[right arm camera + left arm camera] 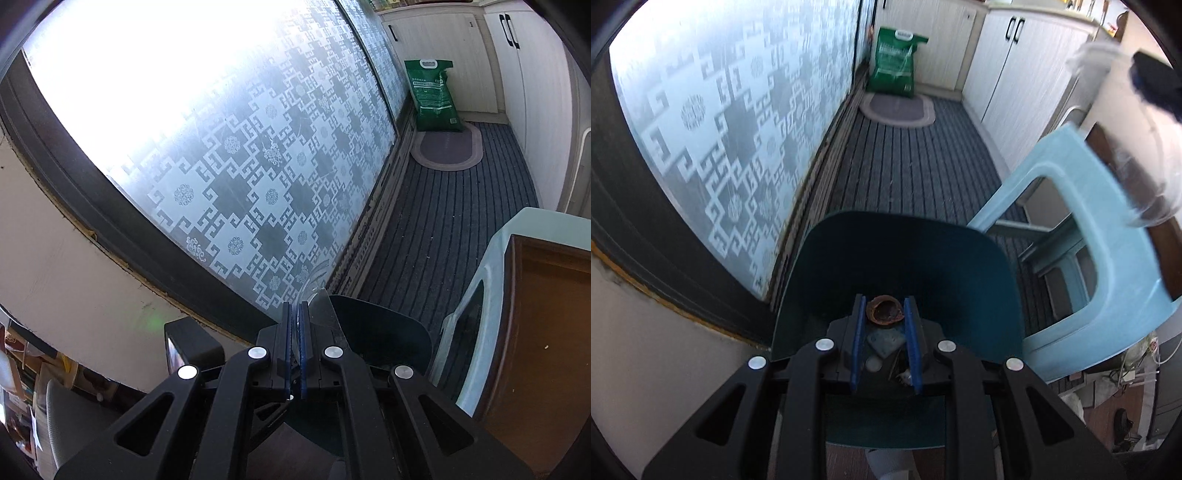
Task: Collect trash
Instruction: 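Drop the nut shell into the bin with the left tool while the right tool carries the plastic, then lower the clear plastic piece into the teal bin and open the right tool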
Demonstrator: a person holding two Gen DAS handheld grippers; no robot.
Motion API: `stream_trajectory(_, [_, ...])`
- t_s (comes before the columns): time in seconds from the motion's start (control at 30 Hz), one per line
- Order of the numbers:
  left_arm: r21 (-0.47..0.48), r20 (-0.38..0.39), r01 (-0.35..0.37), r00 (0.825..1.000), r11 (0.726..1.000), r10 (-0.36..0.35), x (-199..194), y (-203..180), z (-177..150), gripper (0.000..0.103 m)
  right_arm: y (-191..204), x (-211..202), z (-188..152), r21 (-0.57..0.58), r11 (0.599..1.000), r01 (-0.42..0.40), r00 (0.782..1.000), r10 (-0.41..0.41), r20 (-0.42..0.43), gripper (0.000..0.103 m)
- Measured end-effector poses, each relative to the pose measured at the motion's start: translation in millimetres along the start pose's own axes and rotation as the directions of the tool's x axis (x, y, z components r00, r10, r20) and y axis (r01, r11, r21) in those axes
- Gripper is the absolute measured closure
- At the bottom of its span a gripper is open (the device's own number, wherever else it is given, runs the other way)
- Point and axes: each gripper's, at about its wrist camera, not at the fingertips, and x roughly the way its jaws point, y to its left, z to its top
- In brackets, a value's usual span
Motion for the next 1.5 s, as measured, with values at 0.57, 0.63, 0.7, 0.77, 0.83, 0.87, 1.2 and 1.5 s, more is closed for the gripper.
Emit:
stream_trajectory(0.57, [0.030, -0.031, -0.030, 0.999, 0.999, 0.031, 19, -7, -2, 0.067, -13, 21, -6, 0.007, 0.999, 0.040, 0.996, -0.039, -0.079, 0.100])
stream_trajectory(0.63, [0.027, 0.056, -0.011, 0.998, 1.000, 0.009, -5, -9, 2, 0.068, -15, 26, -9, 0.002, 0.999, 0.054, 0.994, -0.053, -0.096, 0.100])
stream_trajectory(0.7, [0.019, 0.147, 0.013, 0.989, 1.000, -0.015, -31, -10, 5, 0.071, -17, 30, -12, -0.004, 0.998, 0.058, 0.994, -0.058, -0.091, 0.100])
stream_trajectory(0.77, [0.008, 0.228, 0.031, 0.973, 0.999, -0.032, -55, -10, 6, 0.077, -19, 32, -14, -0.011, 0.997, 0.071, 0.992, -0.072, -0.099, 0.100])
stream_trajectory(0.83, [-0.001, 0.304, 0.050, 0.951, 0.999, -0.047, -78, -11, 5, 0.080, -22, 36, -18, -0.012, 0.997, 0.079, 0.991, -0.080, -0.111, 0.100])
stream_trajectory(0.87, [-0.003, 0.335, 0.056, 0.941, 0.998, -0.051, -87, -11, 6, 0.080, -22, 38, -20, -0.017, 0.996, 0.084, 0.989, -0.086, -0.118, 0.100])
stream_trajectory(1.2, [-0.017, 0.493, 0.092, 0.867, 0.996, -0.072, -136, -13, 9, 0.089, -10, 75, -38, -0.127, 0.982, 0.141, 0.959, -0.167, -0.231, 0.100])
stream_trajectory(1.5, [-0.007, 0.491, 0.104, 0.867, 0.995, -0.087, -134, -10, 10, 0.089, -6, 116, -64, -0.212, 0.964, 0.161, 0.919, -0.225, -0.325, 0.100])
